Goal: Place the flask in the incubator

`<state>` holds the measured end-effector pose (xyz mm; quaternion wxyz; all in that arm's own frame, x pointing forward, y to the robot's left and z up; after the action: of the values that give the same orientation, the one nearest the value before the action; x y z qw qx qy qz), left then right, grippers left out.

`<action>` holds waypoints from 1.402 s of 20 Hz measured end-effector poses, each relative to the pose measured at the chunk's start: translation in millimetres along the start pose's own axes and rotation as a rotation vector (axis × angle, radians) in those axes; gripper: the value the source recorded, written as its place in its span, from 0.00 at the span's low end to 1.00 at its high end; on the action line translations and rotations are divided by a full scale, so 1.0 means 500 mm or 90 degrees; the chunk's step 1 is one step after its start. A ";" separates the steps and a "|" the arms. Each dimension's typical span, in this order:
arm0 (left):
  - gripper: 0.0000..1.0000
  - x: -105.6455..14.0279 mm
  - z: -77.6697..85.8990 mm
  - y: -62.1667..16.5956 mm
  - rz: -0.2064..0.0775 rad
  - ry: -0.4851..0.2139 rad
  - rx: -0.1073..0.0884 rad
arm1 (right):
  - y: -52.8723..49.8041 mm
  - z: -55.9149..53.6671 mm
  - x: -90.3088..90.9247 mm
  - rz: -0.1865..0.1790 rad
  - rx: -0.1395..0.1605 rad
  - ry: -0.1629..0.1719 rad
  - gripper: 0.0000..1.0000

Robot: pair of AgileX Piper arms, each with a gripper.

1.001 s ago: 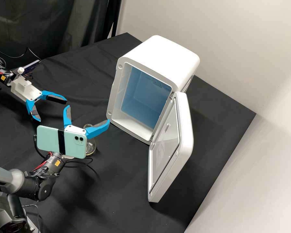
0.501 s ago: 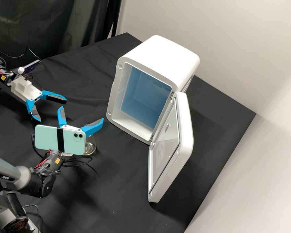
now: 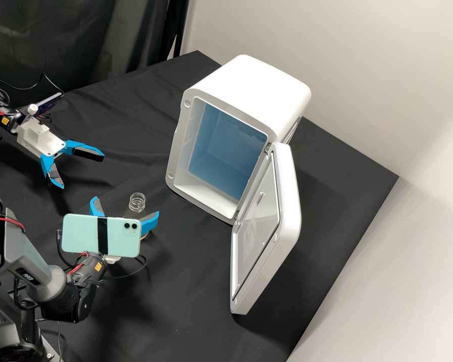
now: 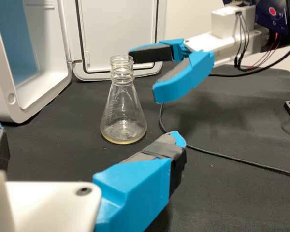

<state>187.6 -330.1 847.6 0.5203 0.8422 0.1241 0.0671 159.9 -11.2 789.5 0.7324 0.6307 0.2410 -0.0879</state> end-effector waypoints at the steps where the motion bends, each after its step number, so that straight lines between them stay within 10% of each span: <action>1: 1.00 -0.001 0.001 0.002 0.004 -0.001 0.002 | -0.002 0.004 -0.003 -0.008 0.002 -0.003 1.00; 8: 1.00 -0.002 0.002 0.005 0.007 -0.001 0.004 | -0.014 0.026 -0.002 -0.029 0.033 -0.018 1.00; 25: 1.00 -0.006 0.001 0.000 0.002 0.003 0.000 | -0.003 0.011 0.038 0.052 0.087 -0.046 1.00; 28: 1.00 -0.007 -0.001 0.001 0.003 0.006 -0.001 | -0.008 0.002 0.050 0.057 0.069 -0.047 1.00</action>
<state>184.4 -330.8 848.2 0.5200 0.8419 0.1245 0.0722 180.2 -8.7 774.7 0.7086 0.6760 0.1807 -0.0913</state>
